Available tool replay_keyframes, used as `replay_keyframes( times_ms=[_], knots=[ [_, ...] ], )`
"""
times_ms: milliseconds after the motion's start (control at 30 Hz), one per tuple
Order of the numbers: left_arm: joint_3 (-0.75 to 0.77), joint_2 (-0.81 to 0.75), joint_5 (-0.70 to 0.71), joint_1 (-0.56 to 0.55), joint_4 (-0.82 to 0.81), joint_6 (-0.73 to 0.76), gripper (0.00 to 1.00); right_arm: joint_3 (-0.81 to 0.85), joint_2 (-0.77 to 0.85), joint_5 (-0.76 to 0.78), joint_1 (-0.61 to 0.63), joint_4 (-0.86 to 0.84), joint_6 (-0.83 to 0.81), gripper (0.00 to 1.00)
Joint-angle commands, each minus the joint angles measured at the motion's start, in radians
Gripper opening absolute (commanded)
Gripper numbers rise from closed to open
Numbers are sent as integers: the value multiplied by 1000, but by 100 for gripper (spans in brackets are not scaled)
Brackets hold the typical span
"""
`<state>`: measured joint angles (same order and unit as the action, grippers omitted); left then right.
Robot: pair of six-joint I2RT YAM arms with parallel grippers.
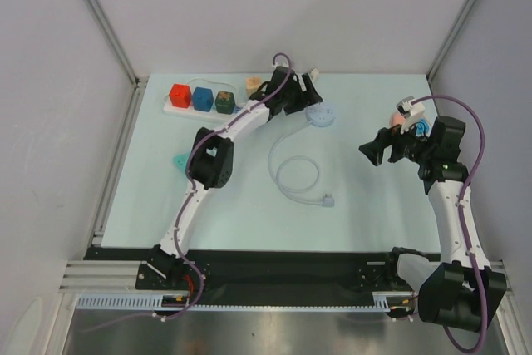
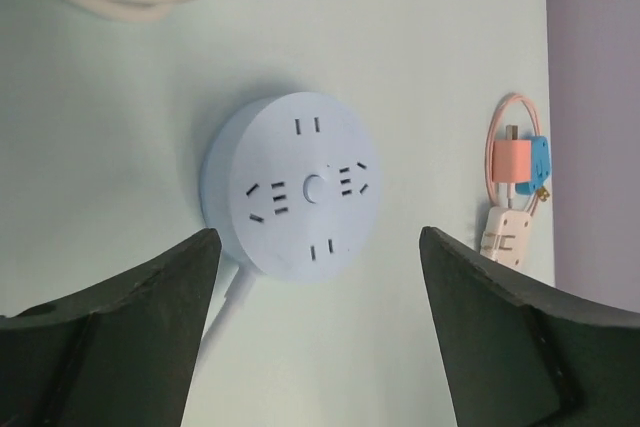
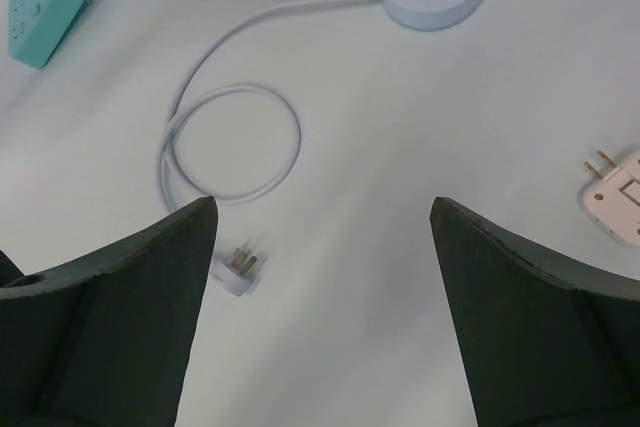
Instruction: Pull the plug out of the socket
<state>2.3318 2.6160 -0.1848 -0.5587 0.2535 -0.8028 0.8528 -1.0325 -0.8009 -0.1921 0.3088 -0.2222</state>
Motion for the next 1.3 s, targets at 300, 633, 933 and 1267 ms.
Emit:
replay_keyframes(
  times_ms=[300,633,933,1267],
  knots=[
    [-472,-562,214,0,-40,280,88,-6,0,-26,-27,-23,-16,93],
    [-1072,-967,239,161,-273,27,91,-18,3,-50,-46,-34,-5,93],
    [-1168,-993,171,310,-229,-12,91,-23,3,-58,-52,-43,0,93],
    [-641,-670,327,319,344,-219,100,-21,2,-64,-53,-48,11,93]
  ],
)
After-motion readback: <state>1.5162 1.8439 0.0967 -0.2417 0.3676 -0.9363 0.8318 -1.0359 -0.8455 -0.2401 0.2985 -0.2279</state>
